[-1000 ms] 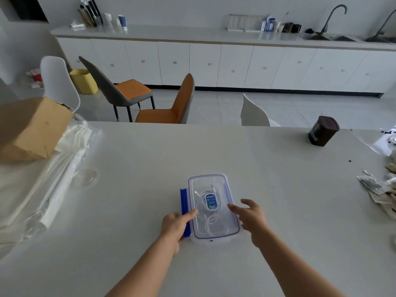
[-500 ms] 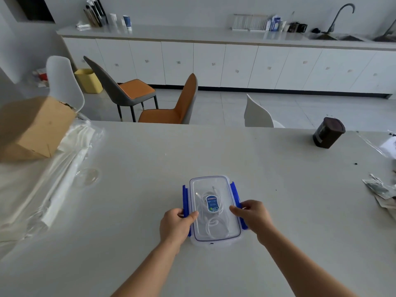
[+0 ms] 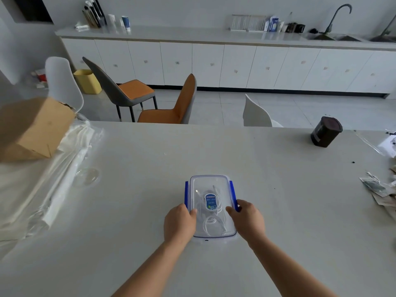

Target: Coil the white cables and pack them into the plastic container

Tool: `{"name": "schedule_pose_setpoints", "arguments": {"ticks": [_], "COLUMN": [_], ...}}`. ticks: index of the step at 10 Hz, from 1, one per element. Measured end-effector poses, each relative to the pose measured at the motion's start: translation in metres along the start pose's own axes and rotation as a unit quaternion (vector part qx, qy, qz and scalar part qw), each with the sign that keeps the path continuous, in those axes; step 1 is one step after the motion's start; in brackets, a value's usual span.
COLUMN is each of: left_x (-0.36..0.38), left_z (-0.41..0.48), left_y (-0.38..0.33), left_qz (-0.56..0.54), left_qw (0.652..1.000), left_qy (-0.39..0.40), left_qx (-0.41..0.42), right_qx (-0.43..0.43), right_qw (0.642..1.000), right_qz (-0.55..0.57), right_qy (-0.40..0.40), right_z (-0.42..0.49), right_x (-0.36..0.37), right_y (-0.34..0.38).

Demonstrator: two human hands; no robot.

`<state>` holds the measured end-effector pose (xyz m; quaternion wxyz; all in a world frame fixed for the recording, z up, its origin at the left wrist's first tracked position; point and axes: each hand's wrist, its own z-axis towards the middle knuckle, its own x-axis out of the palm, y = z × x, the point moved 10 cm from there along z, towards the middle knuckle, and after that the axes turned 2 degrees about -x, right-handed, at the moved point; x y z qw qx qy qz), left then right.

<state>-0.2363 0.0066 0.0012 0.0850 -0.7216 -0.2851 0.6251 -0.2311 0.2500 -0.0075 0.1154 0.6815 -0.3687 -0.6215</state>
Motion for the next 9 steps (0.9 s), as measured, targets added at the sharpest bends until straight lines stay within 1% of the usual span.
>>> {"name": "schedule_pose_setpoints", "arguments": {"ticks": [2,3,4,5,6,7,8,9], "left_x": [-0.001,-0.006,-0.007,-0.004,-0.001,0.0,0.004,-0.001], "left_z": [0.001,-0.001,-0.002,0.0,0.002,0.001,-0.009,-0.01], "left_y": [-0.003,-0.013,-0.017,-0.01,-0.003,0.005,0.003,0.006], "left_qz": [0.026,0.059,0.066,0.044,-0.003,-0.048,-0.034,-0.024], "left_qw": [1.0,0.998,0.997,0.999,0.999,0.998,0.998,0.999], "left_qy": [-0.006,-0.016,-0.019,-0.002,0.034,0.044,0.052,0.035], "left_qx": [0.007,0.016,0.026,0.028,0.03,0.023,0.03,0.017], "right_qx": [-0.002,0.008,0.008,-0.009,-0.024,-0.024,-0.04,-0.049], "right_qw": [0.999,0.998,0.999,0.999,0.999,0.999,0.999,0.999], "right_qz": [-0.031,-0.052,-0.04,-0.043,-0.039,-0.024,-0.018,-0.018], "right_qy": [-0.021,-0.028,-0.028,-0.018,0.006,0.01,-0.001,-0.003], "right_z": [-0.004,-0.002,-0.002,-0.005,-0.006,-0.005,-0.01,-0.015], "right_x": [-0.004,-0.006,-0.005,-0.004,-0.004,-0.006,-0.011,-0.014], "right_y": [0.005,0.007,0.007,0.009,0.006,0.001,0.007,0.014]}}
